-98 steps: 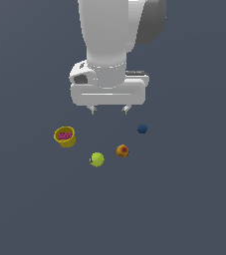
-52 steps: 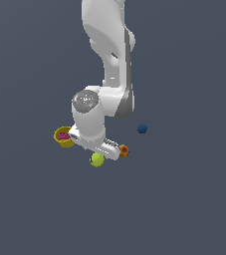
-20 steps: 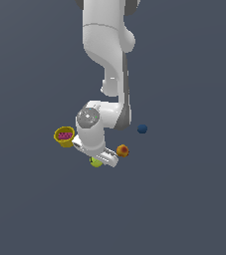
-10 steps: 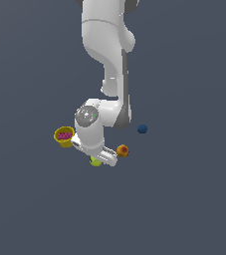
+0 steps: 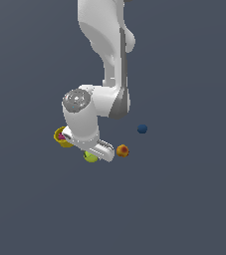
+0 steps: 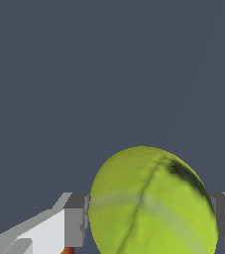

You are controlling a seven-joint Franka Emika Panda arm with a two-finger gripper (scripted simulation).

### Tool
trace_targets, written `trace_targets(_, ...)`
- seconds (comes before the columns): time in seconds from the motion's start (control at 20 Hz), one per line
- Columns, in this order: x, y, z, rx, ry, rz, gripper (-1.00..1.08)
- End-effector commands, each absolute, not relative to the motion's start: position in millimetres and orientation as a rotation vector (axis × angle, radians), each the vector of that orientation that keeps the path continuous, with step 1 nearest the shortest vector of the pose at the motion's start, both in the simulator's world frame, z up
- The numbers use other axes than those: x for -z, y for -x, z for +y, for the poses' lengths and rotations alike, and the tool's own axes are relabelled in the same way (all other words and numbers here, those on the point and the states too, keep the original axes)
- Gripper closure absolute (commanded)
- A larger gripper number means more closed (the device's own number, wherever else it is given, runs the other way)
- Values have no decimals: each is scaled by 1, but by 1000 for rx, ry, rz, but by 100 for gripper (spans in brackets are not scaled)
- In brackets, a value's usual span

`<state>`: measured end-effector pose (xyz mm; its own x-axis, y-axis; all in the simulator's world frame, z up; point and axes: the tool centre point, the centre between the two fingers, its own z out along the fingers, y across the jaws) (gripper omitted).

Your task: Pick up a designated object from a clutter of objects.

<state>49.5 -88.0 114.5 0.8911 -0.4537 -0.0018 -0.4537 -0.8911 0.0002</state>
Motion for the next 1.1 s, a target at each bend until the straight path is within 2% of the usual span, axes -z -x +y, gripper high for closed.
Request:
trace_targets(0.0,-139,-53,-93,1,3054,733,108)
trace_targets(1.05,-354,-85,-139,0,3055,734,108)
